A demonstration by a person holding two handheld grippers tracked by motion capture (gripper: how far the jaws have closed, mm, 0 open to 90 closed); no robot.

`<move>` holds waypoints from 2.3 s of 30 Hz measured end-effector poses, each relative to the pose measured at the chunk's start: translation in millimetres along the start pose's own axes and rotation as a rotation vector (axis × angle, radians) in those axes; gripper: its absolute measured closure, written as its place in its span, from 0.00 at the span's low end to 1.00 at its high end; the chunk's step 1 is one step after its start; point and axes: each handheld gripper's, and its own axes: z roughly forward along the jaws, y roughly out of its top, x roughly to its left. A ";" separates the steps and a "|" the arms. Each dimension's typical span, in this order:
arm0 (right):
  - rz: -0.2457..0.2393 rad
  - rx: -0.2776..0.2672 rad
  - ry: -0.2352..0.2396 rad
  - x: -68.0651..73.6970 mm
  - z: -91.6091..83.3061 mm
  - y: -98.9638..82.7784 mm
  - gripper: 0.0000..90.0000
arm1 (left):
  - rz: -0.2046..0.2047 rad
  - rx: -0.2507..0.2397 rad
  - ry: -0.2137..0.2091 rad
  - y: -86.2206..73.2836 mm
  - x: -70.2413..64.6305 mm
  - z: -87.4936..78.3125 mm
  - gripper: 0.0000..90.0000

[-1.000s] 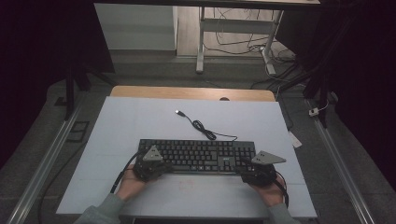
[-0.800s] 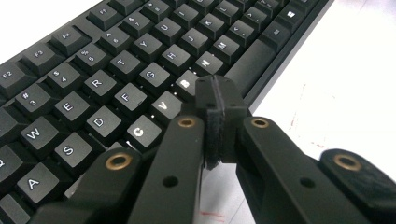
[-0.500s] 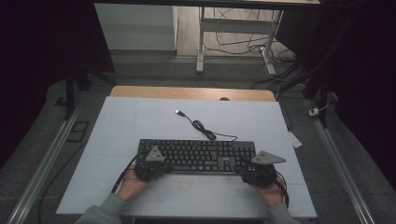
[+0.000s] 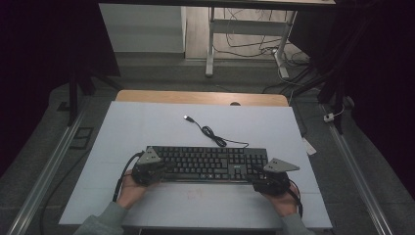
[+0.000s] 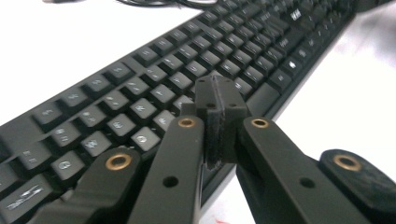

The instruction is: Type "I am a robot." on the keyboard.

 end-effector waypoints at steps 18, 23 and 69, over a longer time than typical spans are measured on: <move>-0.005 0.005 -0.005 -1.1 0.6 -1.2 0.52 | -0.049 0.008 0.107 -3.3 16.2 -5.7 0.50; -0.007 0.011 -0.008 -1.4 0.9 -1.4 0.52 | -0.058 0.010 0.115 -4.2 19.9 -6.7 0.48; -0.018 0.034 -0.018 -1.0 2.4 -2.7 0.51 | -0.031 0.097 0.144 -13.0 38.9 -5.5 0.99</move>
